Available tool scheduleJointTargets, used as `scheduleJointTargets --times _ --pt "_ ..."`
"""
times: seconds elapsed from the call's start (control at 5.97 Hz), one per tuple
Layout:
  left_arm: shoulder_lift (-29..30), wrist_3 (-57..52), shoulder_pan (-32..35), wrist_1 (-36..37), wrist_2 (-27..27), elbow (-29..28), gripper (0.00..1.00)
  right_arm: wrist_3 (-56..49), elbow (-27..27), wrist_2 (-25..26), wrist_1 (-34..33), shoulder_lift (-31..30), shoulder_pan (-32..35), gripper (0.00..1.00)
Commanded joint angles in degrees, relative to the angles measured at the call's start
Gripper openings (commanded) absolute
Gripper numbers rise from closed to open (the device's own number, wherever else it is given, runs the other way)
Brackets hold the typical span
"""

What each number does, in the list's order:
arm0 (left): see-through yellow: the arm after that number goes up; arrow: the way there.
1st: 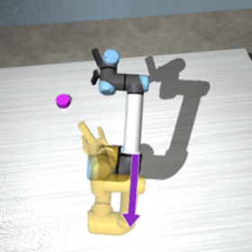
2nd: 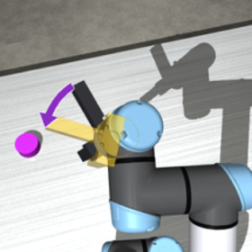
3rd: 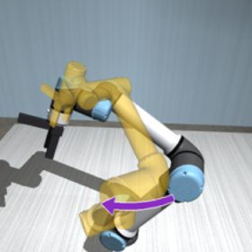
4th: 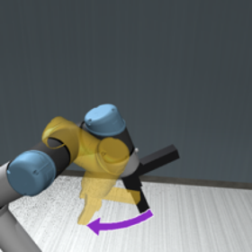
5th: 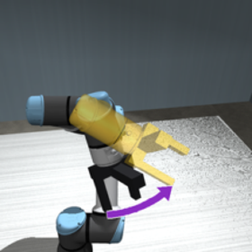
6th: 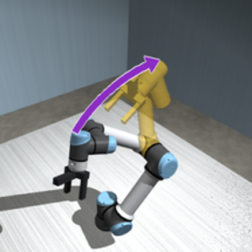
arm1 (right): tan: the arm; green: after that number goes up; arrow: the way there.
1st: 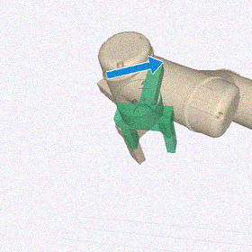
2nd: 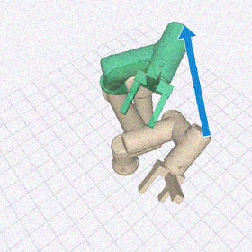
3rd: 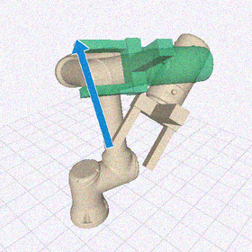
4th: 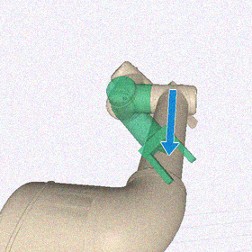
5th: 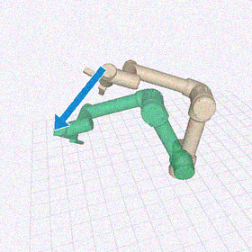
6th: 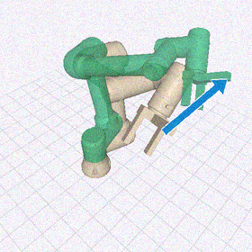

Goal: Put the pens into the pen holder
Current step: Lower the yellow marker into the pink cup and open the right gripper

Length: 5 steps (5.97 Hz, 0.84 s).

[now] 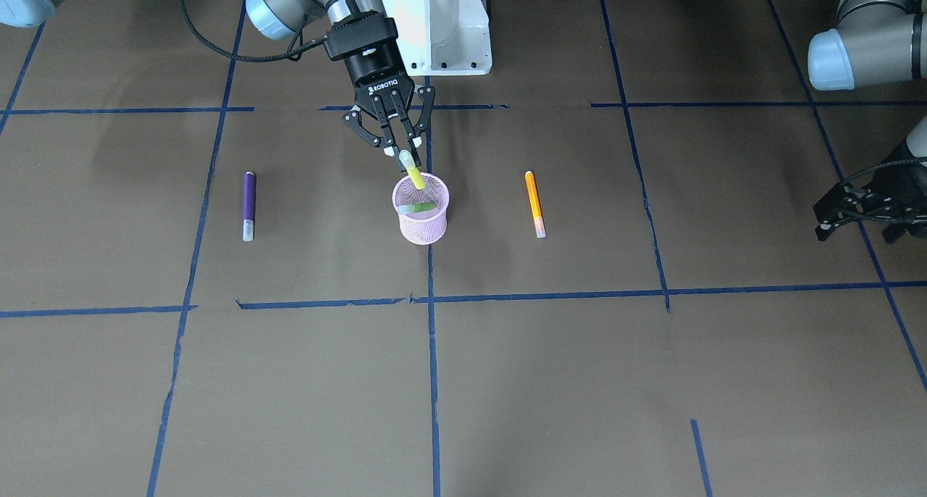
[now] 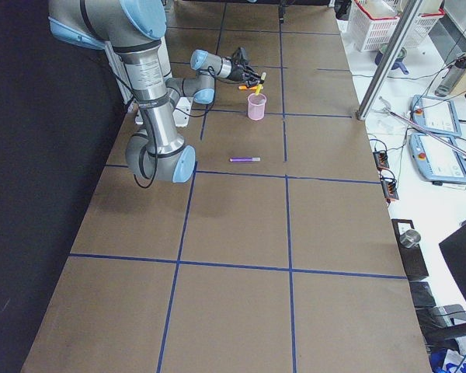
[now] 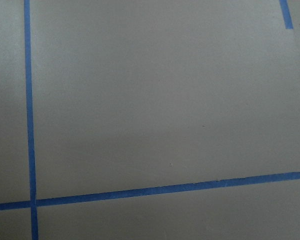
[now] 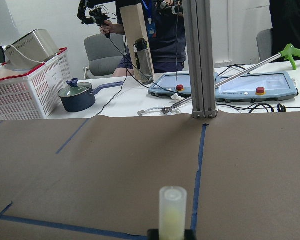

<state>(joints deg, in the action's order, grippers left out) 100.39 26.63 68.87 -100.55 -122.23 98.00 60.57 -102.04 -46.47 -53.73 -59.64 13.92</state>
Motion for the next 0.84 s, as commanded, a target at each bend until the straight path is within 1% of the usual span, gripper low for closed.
scheduleJointTargets --times 0.0,0.17,0.33,0.5,0.67 --pt "0.07 0.0 -0.06 0.0 -0.11 0.43 1.0 0.16 3.51 -0.03 0.02 1.9 0.49 0.54" --pt "0.07 0.0 -0.06 0.0 -0.2 0.61 1.0 0.16 3.43 -0.2 0.11 1.12 0.41 1.0" --pt "0.16 0.09 -0.32 -0.87 -0.11 0.0 1.0 0.16 2.56 -0.64 0.11 1.28 0.32 1.0" --pt "0.59 0.26 -0.67 -1.05 -0.2 0.52 1.0 0.25 -0.06 -3.52 0.03 1.11 0.84 1.0" --pt "1.64 7.31 -2.5 -1.06 -1.76 1.57 1.0 0.77 -0.7 -6.24 -0.15 0.33 1.72 1.0"
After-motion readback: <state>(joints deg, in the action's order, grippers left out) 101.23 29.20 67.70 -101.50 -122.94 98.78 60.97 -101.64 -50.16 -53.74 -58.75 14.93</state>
